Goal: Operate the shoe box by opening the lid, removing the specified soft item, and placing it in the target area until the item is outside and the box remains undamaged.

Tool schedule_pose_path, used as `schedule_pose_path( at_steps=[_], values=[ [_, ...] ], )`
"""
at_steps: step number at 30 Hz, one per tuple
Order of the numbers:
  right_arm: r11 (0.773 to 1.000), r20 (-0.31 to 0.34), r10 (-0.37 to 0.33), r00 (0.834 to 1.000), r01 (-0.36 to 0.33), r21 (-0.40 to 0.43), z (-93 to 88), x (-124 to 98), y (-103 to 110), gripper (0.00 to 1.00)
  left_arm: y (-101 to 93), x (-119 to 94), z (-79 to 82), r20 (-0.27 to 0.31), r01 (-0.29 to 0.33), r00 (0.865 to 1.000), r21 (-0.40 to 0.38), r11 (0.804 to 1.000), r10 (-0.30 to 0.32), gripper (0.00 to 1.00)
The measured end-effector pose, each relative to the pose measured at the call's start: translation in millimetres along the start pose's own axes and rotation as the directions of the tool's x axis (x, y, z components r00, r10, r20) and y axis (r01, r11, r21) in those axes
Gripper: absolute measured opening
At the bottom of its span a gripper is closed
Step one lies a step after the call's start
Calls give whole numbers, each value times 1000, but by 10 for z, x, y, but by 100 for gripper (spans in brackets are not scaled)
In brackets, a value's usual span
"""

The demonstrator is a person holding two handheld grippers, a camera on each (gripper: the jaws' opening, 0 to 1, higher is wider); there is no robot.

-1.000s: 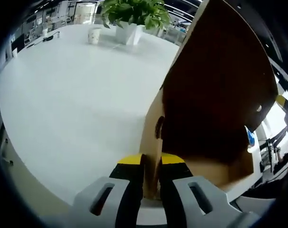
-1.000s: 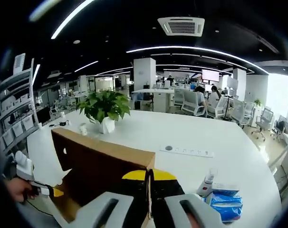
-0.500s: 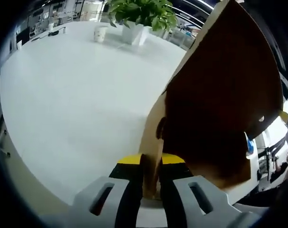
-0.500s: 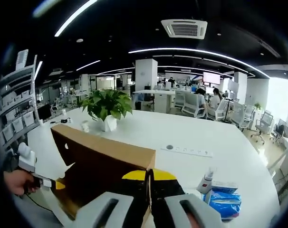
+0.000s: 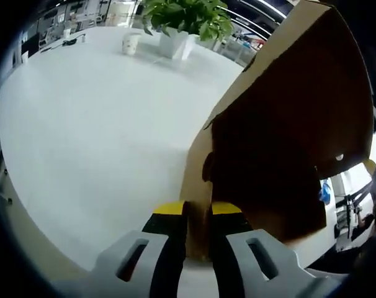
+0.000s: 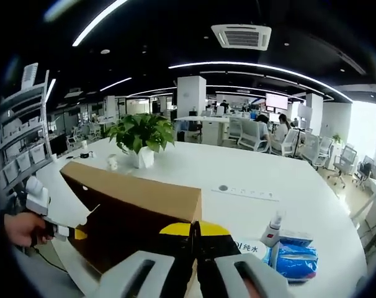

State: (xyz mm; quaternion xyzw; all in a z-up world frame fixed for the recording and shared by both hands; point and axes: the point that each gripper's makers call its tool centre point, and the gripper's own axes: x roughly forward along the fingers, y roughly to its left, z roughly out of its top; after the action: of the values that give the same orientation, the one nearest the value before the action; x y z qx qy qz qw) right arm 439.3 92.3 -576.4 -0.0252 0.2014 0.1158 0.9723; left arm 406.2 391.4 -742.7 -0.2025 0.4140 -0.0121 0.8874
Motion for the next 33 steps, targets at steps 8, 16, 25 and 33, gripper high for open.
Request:
schedule_pose_path(
  at_steps=[8,16,25,33],
  values=[
    [1000,21,-4,1000,4,-29,-58,-55,32,0,1,23,33,-1,3,1000,-7,1000,-3,11],
    [997,17,-13,1000,14,-71,-187,-106,57,0,-16,66,85,0,10,1000,-10,1000,-10,11],
    [996,17,-21,1000,23,-83,-282,-162,72,0,-36,127,145,2,21,1000,-21,1000,-21,12],
    [995,9,-27,1000,28,-94,-373,-187,104,0,-46,175,211,1,22,1000,-24,999,-22,12]
  ],
)
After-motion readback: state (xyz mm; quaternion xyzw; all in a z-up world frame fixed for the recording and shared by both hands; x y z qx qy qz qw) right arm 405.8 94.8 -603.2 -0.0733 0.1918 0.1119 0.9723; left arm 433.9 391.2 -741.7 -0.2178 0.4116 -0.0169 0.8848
